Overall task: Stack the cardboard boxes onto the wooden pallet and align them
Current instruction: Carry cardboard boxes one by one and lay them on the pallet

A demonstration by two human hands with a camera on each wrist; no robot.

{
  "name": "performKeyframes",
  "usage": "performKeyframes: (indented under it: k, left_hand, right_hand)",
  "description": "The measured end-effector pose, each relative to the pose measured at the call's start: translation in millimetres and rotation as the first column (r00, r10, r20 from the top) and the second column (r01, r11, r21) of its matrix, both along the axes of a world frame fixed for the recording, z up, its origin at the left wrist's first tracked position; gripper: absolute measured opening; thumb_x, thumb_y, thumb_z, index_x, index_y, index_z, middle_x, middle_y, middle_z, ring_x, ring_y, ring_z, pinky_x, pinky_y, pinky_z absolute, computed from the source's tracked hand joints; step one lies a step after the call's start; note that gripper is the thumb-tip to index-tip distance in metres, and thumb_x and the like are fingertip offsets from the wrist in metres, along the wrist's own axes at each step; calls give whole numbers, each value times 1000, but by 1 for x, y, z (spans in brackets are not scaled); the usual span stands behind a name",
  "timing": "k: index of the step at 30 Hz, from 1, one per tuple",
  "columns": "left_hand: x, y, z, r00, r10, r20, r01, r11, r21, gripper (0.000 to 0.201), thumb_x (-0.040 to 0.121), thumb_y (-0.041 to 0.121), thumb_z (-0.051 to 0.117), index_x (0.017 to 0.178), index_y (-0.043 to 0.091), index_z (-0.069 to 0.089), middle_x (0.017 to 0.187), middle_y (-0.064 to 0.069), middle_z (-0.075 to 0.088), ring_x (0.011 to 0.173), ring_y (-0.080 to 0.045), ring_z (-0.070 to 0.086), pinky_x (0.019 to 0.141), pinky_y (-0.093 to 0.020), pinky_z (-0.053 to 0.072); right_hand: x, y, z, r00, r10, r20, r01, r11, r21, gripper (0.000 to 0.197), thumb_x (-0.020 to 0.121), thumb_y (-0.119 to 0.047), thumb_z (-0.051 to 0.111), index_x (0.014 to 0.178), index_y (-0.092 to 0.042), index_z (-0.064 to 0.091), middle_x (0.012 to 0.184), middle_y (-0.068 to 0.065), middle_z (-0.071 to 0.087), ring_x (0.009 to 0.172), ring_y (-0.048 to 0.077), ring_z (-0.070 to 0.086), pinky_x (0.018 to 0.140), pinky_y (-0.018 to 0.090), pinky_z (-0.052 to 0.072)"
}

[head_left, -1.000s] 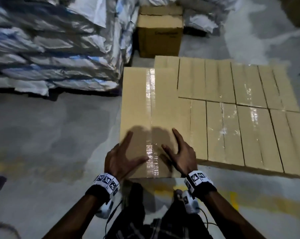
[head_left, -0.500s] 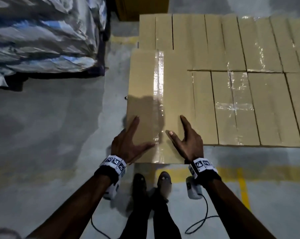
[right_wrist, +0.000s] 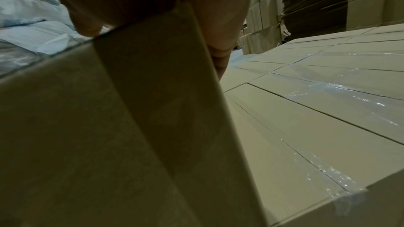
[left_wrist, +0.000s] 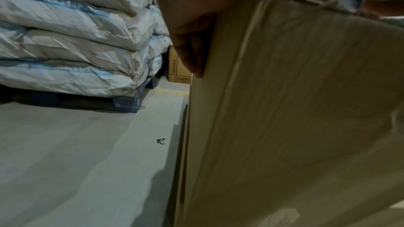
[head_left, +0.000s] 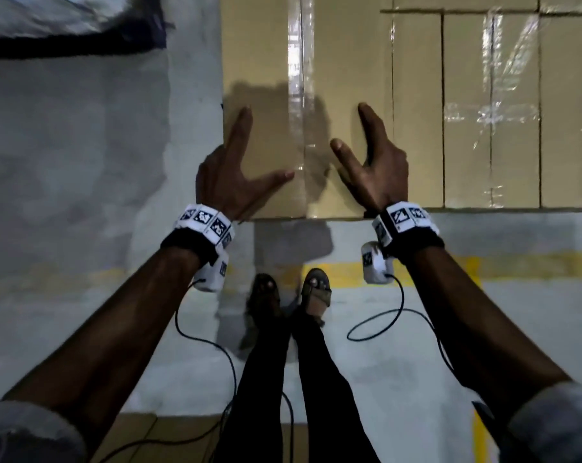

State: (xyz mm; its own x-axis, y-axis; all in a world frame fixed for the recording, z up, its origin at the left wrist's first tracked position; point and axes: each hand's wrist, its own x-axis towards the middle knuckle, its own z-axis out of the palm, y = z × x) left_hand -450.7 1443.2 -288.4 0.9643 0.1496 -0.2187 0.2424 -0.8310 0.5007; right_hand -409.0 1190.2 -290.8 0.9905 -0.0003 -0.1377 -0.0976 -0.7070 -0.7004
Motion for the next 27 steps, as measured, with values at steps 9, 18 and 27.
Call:
performKeyframes:
  k: [9, 18, 27]
  left_hand:
    - [7, 2, -7, 999, 30, 13, -30, 999, -29, 120, 72, 95, 53, 165, 36, 5, 148, -7, 57, 122, -33, 62, 107, -39, 46]
    - [17, 4, -5, 997, 14, 78, -11, 999, -42, 119, 75, 90, 59, 166, 29, 12, 154, -8, 52, 126, -29, 61, 105, -30, 41]
    - [24, 8, -4, 996, 25, 84, -22, 999, -44, 116, 76, 87, 62, 165, 30, 15, 139, -13, 63, 114, -31, 64, 90, -23, 34]
  right_hand:
    - [12, 4, -10, 1000, 4, 1, -4, 999, 48, 84, 88, -73, 61, 158, -36, 34, 159, -14, 44, 145, 13, 45, 118, 35, 40]
    - [24, 6, -10, 999, 27, 24, -27, 999, 18, 86, 87, -76, 58, 159, -36, 34, 159, -15, 45, 143, 15, 47, 115, 27, 37]
    - [32, 11, -10, 1000, 22, 17, -22, 999, 37, 85, 86, -77, 58, 158, -37, 35, 158, -15, 46, 141, 15, 49, 114, 26, 38]
